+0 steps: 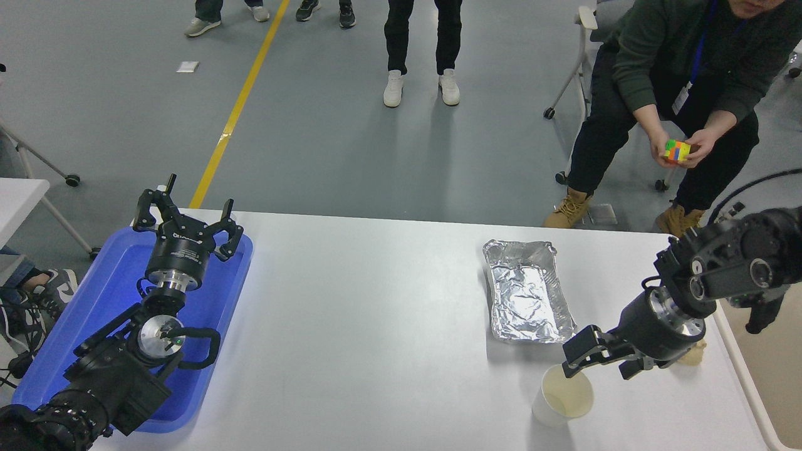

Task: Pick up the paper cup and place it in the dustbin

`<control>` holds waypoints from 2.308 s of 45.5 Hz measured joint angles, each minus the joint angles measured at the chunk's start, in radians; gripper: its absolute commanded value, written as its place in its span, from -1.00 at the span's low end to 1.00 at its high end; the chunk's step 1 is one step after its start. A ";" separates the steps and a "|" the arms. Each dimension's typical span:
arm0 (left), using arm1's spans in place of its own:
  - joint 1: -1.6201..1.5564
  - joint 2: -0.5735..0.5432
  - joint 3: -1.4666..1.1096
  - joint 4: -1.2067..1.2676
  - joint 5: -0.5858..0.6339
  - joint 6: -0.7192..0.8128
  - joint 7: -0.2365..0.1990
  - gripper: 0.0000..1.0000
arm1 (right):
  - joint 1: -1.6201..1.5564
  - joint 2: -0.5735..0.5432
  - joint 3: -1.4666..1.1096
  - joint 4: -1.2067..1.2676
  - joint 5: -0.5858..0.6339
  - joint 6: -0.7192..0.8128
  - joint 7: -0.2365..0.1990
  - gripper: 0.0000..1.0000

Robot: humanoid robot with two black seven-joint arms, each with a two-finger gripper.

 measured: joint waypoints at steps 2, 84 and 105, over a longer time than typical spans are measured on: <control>0.000 0.000 0.000 0.000 0.000 0.000 0.000 1.00 | -0.018 0.005 0.003 -0.003 -0.001 -0.016 0.000 1.00; 0.000 0.000 0.000 0.000 0.001 0.000 0.000 1.00 | -0.056 0.010 -0.072 -0.046 -0.022 -0.253 0.038 -1.00; 0.000 0.000 0.000 0.000 0.000 0.000 0.000 1.00 | 0.294 -0.118 -0.077 0.016 -0.019 -0.070 0.053 -1.00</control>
